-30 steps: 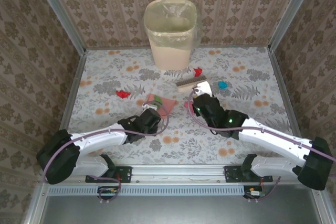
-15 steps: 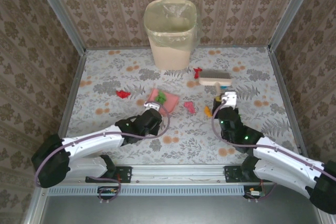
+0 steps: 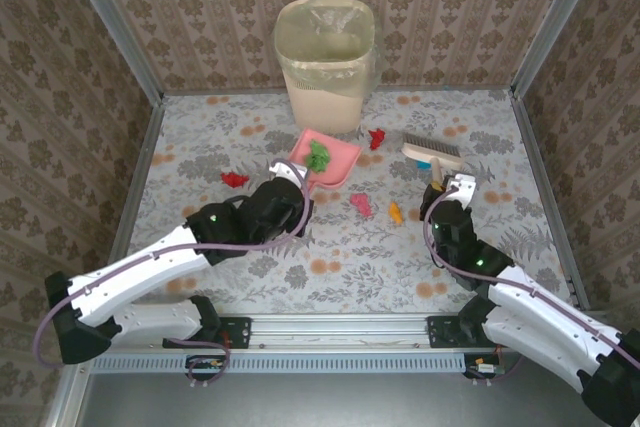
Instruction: Sweep away the paper scraps from the table
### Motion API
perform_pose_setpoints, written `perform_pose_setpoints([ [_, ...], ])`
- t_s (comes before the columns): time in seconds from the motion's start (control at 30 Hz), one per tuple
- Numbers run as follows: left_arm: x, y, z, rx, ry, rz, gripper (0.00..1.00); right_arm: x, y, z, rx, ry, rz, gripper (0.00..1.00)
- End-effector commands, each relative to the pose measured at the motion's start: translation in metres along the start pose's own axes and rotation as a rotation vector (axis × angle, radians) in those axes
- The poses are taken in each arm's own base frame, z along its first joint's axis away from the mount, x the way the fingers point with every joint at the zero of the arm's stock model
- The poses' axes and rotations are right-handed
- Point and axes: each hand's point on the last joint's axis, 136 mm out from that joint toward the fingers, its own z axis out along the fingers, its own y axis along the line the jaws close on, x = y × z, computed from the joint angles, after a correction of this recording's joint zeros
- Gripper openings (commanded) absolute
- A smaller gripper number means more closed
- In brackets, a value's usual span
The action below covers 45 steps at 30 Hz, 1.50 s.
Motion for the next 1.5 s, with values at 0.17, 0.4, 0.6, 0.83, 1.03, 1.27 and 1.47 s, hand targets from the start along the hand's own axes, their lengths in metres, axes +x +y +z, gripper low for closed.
perform_pose_setpoints([
  [0.17, -0.058, -0.005, -0.029, -0.039, 0.02, 0.085, 0.0, 0.01, 0.004, 0.008, -0.009, 0.03, 0.027, 0.0],
  [0.4, -0.12, -0.018, -0.022, 0.032, -0.006, -0.019, 0.0, 0.021, 0.02, 0.013, -0.079, 0.074, -0.014, 0.0],
  [0.6, -0.176, -0.02, -0.002, 0.151, -0.021, -0.166, 0.0, 0.024, 0.026, 0.015, -0.106, 0.09, -0.024, 0.0],
  [0.83, -0.234, -0.01, 0.031, 0.315, -0.022, -0.389, 0.0, 0.025, 0.029, 0.015, -0.12, 0.093, -0.03, 0.0],
  [1.03, -0.275, 0.001, 0.059, 0.436, -0.045, -0.56, 0.0, 0.025, 0.032, 0.014, -0.136, 0.097, -0.032, 0.0],
  [1.27, -0.307, 0.025, 0.093, 0.552, -0.076, -0.778, 0.0, 0.024, 0.033, 0.013, -0.146, 0.093, -0.038, 0.0],
  [1.47, -0.329, 0.034, 0.108, 0.654, -0.116, -0.884, 0.0, 0.025, 0.035, 0.013, -0.157, 0.093, -0.041, 0.0],
])
